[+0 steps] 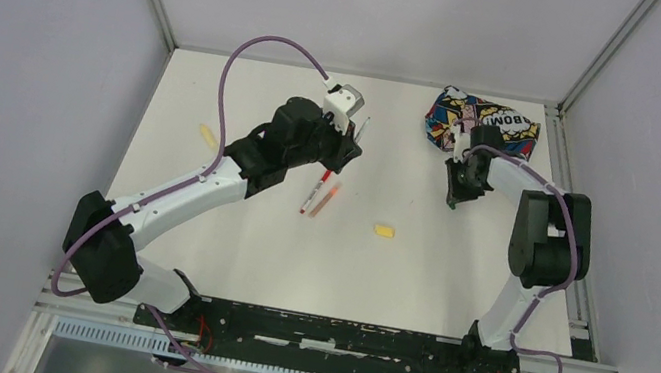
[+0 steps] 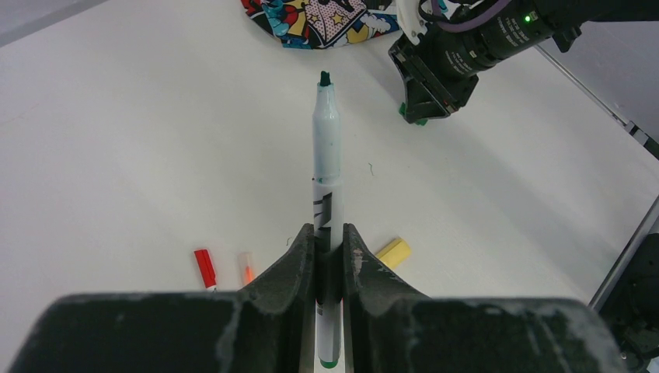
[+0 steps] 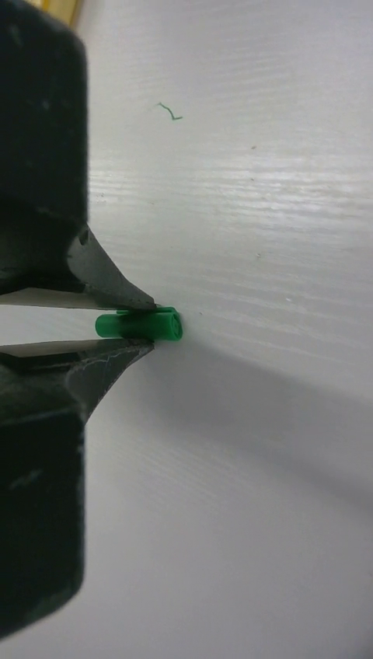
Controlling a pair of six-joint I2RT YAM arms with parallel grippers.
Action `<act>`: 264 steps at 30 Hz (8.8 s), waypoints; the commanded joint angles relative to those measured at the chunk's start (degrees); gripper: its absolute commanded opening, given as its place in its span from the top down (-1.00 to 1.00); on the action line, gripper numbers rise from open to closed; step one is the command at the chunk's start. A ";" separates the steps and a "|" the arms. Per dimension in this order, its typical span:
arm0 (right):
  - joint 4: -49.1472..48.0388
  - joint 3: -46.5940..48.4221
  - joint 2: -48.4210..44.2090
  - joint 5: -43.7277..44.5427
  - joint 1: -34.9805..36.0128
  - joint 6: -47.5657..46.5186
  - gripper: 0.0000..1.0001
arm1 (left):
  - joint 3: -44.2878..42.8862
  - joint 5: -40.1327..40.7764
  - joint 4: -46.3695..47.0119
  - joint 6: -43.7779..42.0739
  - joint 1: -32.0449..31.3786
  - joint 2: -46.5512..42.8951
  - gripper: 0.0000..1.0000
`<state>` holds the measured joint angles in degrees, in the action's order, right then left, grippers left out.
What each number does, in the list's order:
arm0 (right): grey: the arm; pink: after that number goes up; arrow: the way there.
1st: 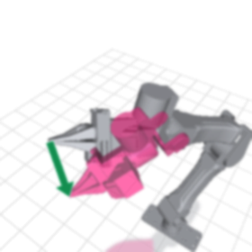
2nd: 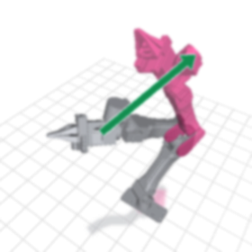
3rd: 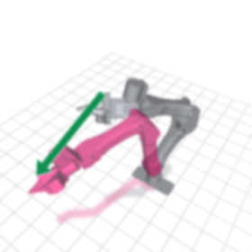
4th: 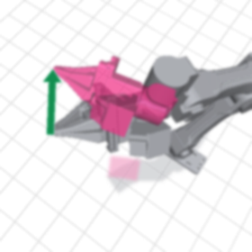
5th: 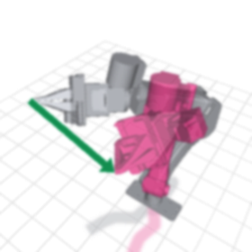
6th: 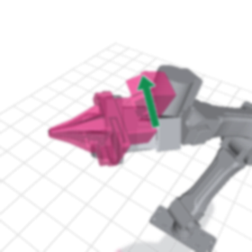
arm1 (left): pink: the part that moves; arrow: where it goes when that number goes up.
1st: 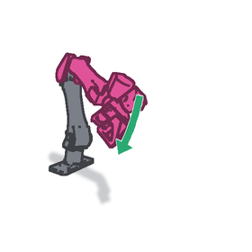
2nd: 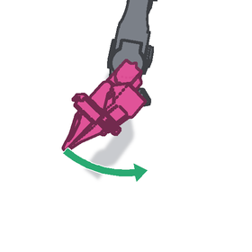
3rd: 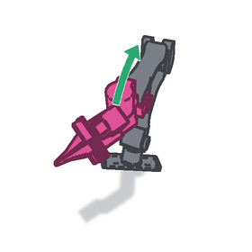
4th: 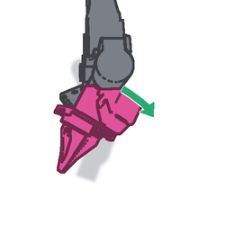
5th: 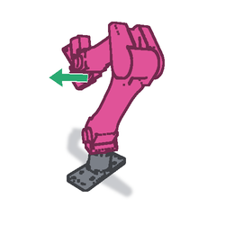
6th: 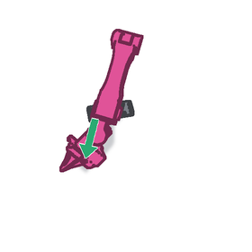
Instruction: Insert the pens into the pen caps
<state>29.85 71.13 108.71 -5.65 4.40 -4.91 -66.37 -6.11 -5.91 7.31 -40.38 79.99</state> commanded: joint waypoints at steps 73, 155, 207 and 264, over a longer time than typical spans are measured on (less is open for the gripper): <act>-79.07 -40.59 -54.54 -24.83 4.66 50.81 0.73 | 0.71 -16.48 7.75 0.09 -0.55 -1.15 0.95; -89.26 -37.22 -49.64 -11.20 22.03 48.13 0.78 | 1.68 -23.33 8.90 -3.13 -3.30 -3.12 0.95; -87.06 -41.06 -49.82 -13.44 22.75 48.85 0.79 | 1.68 -22.28 8.55 -3.55 -3.30 -3.52 0.95; -60.28 -24.93 -51.84 -11.38 24.47 37.89 -0.11 | 1.51 -25.51 8.11 -4.72 -3.30 -3.82 0.95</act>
<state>-27.38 42.61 55.33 -11.55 28.82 32.73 -63.75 -30.35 0.14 6.09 -43.72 77.95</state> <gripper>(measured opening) 0.578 0.190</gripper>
